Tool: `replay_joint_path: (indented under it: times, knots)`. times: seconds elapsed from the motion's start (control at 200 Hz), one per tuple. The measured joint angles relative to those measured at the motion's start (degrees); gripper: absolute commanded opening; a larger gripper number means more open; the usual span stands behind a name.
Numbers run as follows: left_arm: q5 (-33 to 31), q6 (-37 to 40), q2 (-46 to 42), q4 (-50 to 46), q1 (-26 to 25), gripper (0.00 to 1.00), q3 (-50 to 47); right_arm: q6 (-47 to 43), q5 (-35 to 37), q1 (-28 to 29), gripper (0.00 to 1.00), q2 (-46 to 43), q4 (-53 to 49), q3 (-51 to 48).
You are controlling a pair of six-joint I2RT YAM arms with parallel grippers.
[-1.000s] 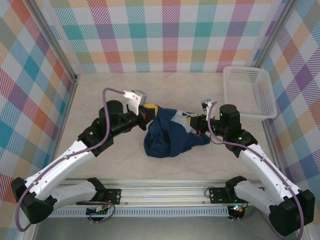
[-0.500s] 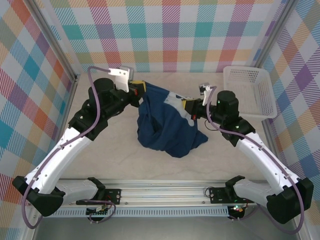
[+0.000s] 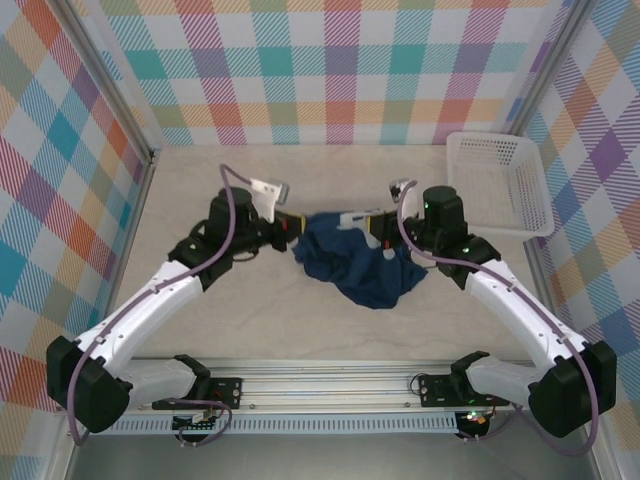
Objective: Fold the inside-out t-shirt
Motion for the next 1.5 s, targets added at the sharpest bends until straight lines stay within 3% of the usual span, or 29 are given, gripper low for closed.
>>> replay_joint_path:
  times: [0.07,0.205,0.42,0.62,0.765,0.975,1.045,1.145,1.255,1.5]
  knots:
    - [0.8,-1.1,0.0,1.5,-2.1,0.00,-6.9,1.5,-0.9,0.0,0.05,0.0,-2.3,-4.4]
    - [2.0,-4.0,0.0,4.7,-6.4,0.00,-17.3,5.5,-2.4,0.9,0.19,0.0,-5.9,-12.6]
    - [1.5,-4.4,0.5,5.7,-14.0,0.00,-21.1,8.0,-1.7,2.2,0.39,-1.0,-14.9,-15.4]
    - [0.0,-4.4,1.7,6.0,-15.2,0.00,-22.4,8.0,-0.2,2.4,0.41,-3.3,-16.3,-11.5]
    - [-1.6,-4.5,1.7,5.8,-15.2,0.00,-22.5,7.4,1.2,5.1,0.44,3.3,-13.7,-6.1]
    - [-5.6,-5.2,-2.3,4.5,-15.3,0.00,-24.0,1.4,11.6,8.1,0.56,14.4,-13.6,2.8]
    - [-6.6,-5.5,-3.8,4.4,-15.3,0.00,-24.1,0.0,13.9,8.3,0.49,18.9,-12.6,4.7]
    - [-8.0,-5.7,-5.9,4.4,-15.3,0.00,-24.1,-1.7,16.6,8.6,0.17,25.5,-11.8,6.8]
    - [-9.3,-5.9,-9.2,3.6,-15.3,0.00,-22.9,-3.8,20.4,8.5,0.01,26.9,-13.0,7.4]
    - [-11.9,-4.5,-14.1,2.6,-15.3,0.00,-8.0,-5.6,21.2,3.0,0.00,16.5,-15.7,15.2]
